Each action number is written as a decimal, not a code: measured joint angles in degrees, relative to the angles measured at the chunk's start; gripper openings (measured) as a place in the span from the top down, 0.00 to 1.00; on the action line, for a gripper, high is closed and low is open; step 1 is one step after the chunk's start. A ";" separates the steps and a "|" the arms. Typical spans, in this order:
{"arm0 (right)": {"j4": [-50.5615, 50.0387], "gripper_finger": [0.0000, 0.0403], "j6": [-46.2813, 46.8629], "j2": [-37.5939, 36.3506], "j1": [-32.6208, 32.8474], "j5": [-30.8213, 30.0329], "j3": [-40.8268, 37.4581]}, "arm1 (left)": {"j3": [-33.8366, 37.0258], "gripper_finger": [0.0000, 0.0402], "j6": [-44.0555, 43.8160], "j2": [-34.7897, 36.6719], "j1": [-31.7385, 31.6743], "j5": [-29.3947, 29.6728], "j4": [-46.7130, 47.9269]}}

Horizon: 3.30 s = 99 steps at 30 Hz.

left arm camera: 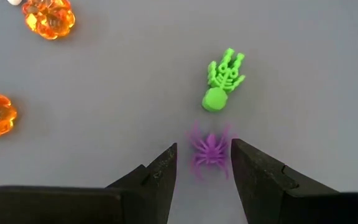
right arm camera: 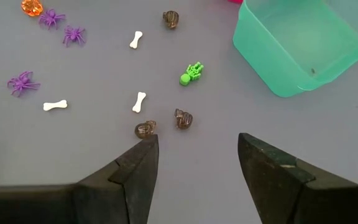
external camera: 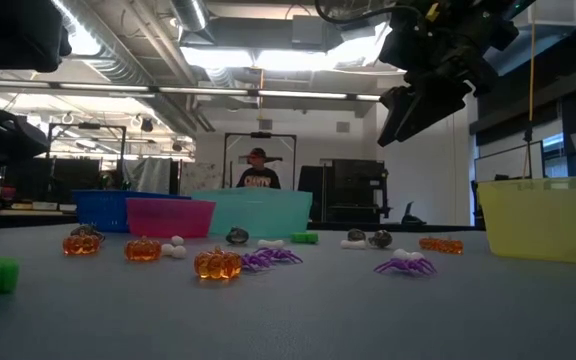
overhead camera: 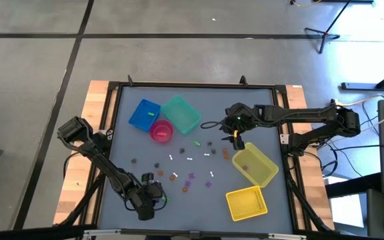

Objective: Sort Halloween decoration
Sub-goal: Put the purple spider toy into the yellow bin

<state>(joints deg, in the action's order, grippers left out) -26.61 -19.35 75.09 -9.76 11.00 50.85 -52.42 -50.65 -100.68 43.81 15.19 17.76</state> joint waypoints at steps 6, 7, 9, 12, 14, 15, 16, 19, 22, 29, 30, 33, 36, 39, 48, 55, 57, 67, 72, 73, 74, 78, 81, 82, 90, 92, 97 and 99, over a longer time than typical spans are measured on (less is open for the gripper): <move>0.00 0.45 0.00 0.00 -0.01 0.00 0.00 | 0.00 0.66 0.15 0.00 0.55 0.01 0.00; 0.00 0.45 0.02 0.00 -0.01 0.00 0.00 | 0.00 0.66 0.17 -0.04 0.55 0.01 0.00; 0.00 0.45 0.00 0.00 -0.02 -0.02 0.00 | 0.00 0.66 0.21 -0.65 0.57 -0.40 -0.15; 0.00 0.45 0.00 0.00 0.00 0.00 0.00 | -0.16 0.66 0.26 -1.87 0.59 -1.35 -0.54; -0.01 0.45 0.00 0.00 0.00 0.00 0.00 | -0.21 0.66 0.26 -2.37 0.59 -1.31 -0.61; 0.00 0.45 0.00 0.00 -0.01 0.00 0.00 | -0.20 0.66 0.26 -2.45 0.61 -1.06 -0.63; 0.00 0.45 0.00 0.00 -0.01 0.00 0.00 | -0.20 0.66 0.24 -2.47 0.63 -0.58 -0.68; 0.00 0.45 0.00 0.00 -0.02 0.00 0.00 | -0.20 0.66 0.22 -2.54 0.68 0.03 -0.74; 0.00 0.45 0.00 0.00 0.00 0.00 0.00 | -0.15 0.67 0.20 -2.58 0.68 0.07 -0.79; -0.01 0.45 0.00 0.00 -0.01 0.00 0.00 | -0.09 0.71 0.04 -2.67 0.64 0.32 -0.72; 0.00 0.45 0.00 0.00 -0.02 0.00 0.00 | -0.07 0.72 -0.01 -2.69 0.63 0.32 -0.72; 0.00 0.45 0.00 0.00 -0.01 0.00 0.00 | -0.04 0.76 -0.26 -2.71 0.61 0.38 -0.70; 0.00 0.45 0.00 0.00 0.00 0.00 0.00 | -0.03 0.78 -0.30 -2.71 0.59 0.43 -0.62; 0.00 0.45 0.00 0.00 -0.02 0.00 0.00 | -0.02 0.81 -0.33 -2.73 0.57 0.45 -0.59; 0.00 0.45 0.00 0.00 -0.02 0.00 0.00 | 0.02 0.84 -0.37 -2.73 0.57 0.55 -0.61; -0.01 0.45 0.00 0.00 0.00 0.00 0.00 | 0.02 0.84 -0.38 -2.73 0.57 0.60 -0.66; 0.00 0.45 0.00 0.00 -0.01 0.00 0.00 | 0.02 0.84 -0.39 -2.73 0.57 0.75 -0.67; 0.00 0.45 0.00 0.00 -0.01 0.00 0.00 | 0.02 0.84 -0.37 -2.73 0.57 0.81 -0.82; 0.00 0.45 0.00 0.00 -0.02 0.00 0.00 | 0.02 0.84 -0.37 -2.73 0.57 0.82 -0.90; 0.00 0.45 -0.01 0.00 0.00 0.00 0.00 | 0.02 0.84 -0.37 -2.73 0.57 0.82 -0.90; -0.01 0.45 0.00 0.00 -0.01 0.00 0.00 | 0.02 0.84 -0.37 -2.73 0.57 0.82 -0.90; 0.00 0.45 0.00 0.00 -0.02 0.00 0.00 | 0.03 0.84 -0.36 -2.73 0.57 0.82 -0.91; 0.00 0.45 -0.03 0.00 0.00 0.00 0.00 | 0.02 0.84 -0.35 -2.73 0.57 0.82 -0.92; 0.00 0.45 -0.03 0.00 0.00 0.00 0.00 | 0.02 0.84 -0.35 -2.73 0.57 0.82 -0.92; 0.00 0.45 -0.03 0.00 -0.02 0.00 0.00 | 0.02 0.84 -0.26 -2.73 0.57 0.84 -0.92; -0.02 0.45 -0.03 0.00 0.00 0.00 0.00 | 0.02 0.85 -0.24 -2.73 0.57 0.85 -0.91; 0.00 0.45 -0.03 0.00 -0.02 0.00 0.00 | 0.02 0.91 -0.20 -2.78 0.57 0.99 -1.27; 0.00 0.45 -0.03 0.00 -0.02 0.00 0.00 | 0.02 0.95 -0.22 -2.82 0.57 0.86 -1.41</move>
<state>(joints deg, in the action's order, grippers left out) -26.61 -19.38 75.09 -9.78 11.00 50.85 -52.40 -50.87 -103.50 44.38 16.05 16.35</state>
